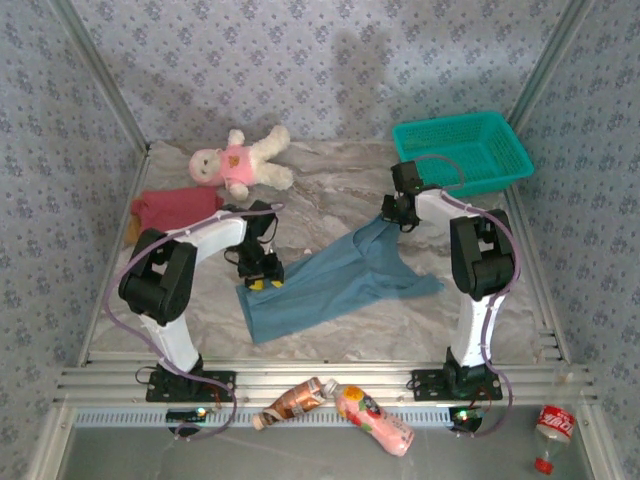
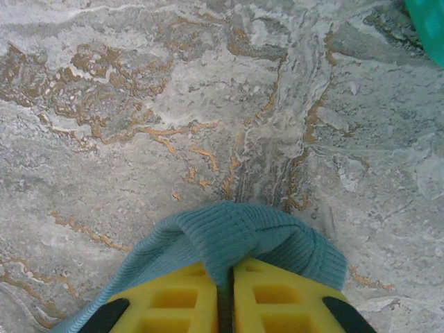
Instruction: Fold and stack the tank tops
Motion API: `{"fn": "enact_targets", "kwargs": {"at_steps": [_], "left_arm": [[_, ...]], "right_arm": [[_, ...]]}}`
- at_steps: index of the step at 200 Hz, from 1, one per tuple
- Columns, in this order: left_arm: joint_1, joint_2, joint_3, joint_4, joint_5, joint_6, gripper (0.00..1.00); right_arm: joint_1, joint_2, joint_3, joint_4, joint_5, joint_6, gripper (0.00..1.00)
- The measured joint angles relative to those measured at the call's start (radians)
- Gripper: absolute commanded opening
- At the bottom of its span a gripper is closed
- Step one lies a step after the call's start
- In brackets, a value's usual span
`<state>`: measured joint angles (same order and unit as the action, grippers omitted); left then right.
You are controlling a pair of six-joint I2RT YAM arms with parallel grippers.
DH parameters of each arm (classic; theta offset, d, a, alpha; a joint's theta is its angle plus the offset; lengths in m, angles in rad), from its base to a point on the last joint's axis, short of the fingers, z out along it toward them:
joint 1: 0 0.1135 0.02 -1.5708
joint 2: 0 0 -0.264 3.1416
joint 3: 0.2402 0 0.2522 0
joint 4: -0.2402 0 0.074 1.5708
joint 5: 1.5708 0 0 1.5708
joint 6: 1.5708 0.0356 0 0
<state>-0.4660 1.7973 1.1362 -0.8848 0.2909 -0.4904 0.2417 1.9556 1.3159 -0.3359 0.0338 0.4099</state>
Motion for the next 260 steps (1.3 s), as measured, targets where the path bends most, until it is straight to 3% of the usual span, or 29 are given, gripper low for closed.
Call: {"fn": "enact_targets", "kwargs": {"at_steps": [58,169,260], "left_arm": [[0.001,0.0,-0.05,0.011,0.016,0.022,0.44],[0.001,-0.004,-0.063,0.013,0.039,0.075,0.44],[0.001,-0.004,-0.042,-0.013,0.061,0.109,0.46]], "right_arm": [[-0.052,-0.209,-0.348,0.282,-0.027,0.051,0.06],[-0.174,-0.251,-0.693,0.861,-0.158,0.257,0.12],[-0.191,-0.259,-0.675,0.746,-0.172,0.271,0.28]]}}
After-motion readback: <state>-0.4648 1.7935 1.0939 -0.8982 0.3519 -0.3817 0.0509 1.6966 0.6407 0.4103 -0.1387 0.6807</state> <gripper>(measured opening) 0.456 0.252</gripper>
